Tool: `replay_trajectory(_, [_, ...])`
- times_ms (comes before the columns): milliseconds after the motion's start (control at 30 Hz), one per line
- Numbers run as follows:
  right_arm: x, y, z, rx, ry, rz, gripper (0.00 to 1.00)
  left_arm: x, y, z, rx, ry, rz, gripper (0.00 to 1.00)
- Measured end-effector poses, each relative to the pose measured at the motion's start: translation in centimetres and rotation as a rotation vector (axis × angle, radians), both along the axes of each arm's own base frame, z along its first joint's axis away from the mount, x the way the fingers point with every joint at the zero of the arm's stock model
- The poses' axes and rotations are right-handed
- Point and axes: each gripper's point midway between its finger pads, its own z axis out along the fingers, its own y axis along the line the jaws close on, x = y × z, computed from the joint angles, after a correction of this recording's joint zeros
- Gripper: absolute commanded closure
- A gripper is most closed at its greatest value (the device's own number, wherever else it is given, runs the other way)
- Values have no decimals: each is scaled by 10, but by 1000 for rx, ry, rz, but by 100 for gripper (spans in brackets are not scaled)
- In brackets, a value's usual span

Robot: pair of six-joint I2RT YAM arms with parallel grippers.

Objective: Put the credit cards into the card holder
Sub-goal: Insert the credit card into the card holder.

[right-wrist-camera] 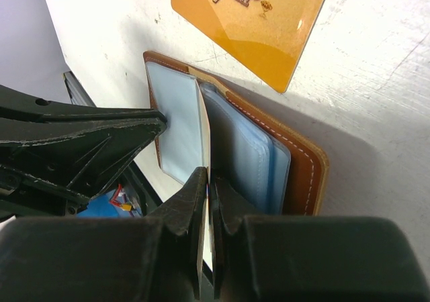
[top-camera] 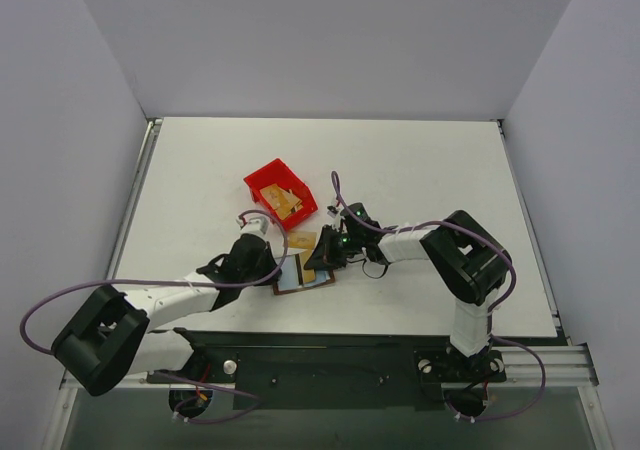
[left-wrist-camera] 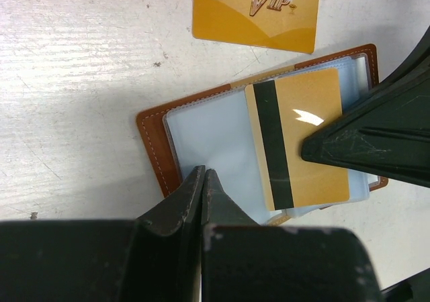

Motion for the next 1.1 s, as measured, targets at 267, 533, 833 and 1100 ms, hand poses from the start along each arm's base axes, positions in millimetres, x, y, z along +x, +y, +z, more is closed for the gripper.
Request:
replay_trajectory(267, [-1,0,0,1,2,1,100,-2,1,0,-16,-6,8,100])
replay_trajectory(533, [-3,-2,-1,2,-1,1,100,-4,2,-1,-27,-7,14,100])
replay_trajectory(833, [-5,-4,1,-6,1,4,100,-4,1,-1,-30,-4,14,100])
replay_trajectory(1100, [-5,-4,0,-6,2,5,100,-4,1,-1,-31,-4,13,100])
